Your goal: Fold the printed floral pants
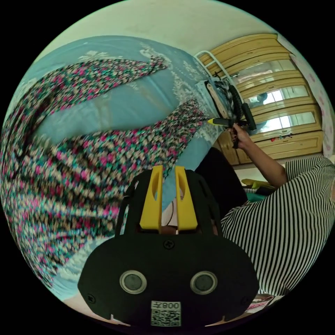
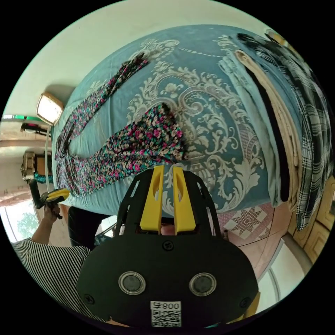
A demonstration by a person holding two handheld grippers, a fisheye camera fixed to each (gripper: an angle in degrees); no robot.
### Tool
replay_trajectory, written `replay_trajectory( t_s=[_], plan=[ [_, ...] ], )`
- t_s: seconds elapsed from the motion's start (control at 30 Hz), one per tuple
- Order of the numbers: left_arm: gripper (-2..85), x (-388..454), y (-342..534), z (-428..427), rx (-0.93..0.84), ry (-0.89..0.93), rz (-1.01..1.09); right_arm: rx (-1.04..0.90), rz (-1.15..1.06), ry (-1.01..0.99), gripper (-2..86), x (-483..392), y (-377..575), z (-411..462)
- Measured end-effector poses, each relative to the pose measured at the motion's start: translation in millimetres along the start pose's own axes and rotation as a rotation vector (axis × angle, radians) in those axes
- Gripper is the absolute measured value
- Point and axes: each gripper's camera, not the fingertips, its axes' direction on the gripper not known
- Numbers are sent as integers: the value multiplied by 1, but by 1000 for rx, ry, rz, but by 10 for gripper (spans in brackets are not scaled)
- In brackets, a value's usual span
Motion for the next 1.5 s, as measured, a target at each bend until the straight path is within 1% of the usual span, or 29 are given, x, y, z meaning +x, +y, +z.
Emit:
replay_trajectory(
  t_s=[0.07,0.13,0.17,0.23,0.33,0.47,0.53,0.6,0.63,0.73,0.87,1.03,1.17,1.37,1.5],
  plan=[
    [68,21,-45,22,-19,17,84,27,25,-18,66,14,3,-3],
    [71,51,-106,53,-65,-9,184,54,42,-40,76,30,7,-4],
    [72,58,-121,61,-75,-11,199,54,41,-48,77,33,8,-4],
    [76,84,-179,90,-99,-29,247,55,36,-66,80,48,11,-3],
    [76,111,-240,126,-142,-89,280,65,30,-116,81,66,15,-1],
    [71,136,-298,167,-214,-170,303,81,36,-181,82,87,20,0],
    [47,146,-324,187,-266,-226,302,97,40,-237,82,101,25,0],
    [21,153,-339,193,-263,-245,304,97,44,-257,83,112,29,0],
    [14,157,-348,192,-242,-215,299,105,48,-280,83,119,33,-1],
    [6,162,-370,189,-208,-146,252,128,53,-317,83,135,39,-4],
    [2,167,-394,188,-183,-148,211,147,32,-342,83,147,39,-5],
    [1,180,-424,195,-200,-164,214,138,10,-344,83,158,34,-1],
    [1,190,-438,200,-217,-151,228,138,40,-386,77,166,31,2],
    [1,203,-455,195,-210,-161,256,127,59,-420,30,177,30,4],
    [1,215,-462,181,-200,-101,292,132,28,-433,11,180,39,-7]
  ],
)
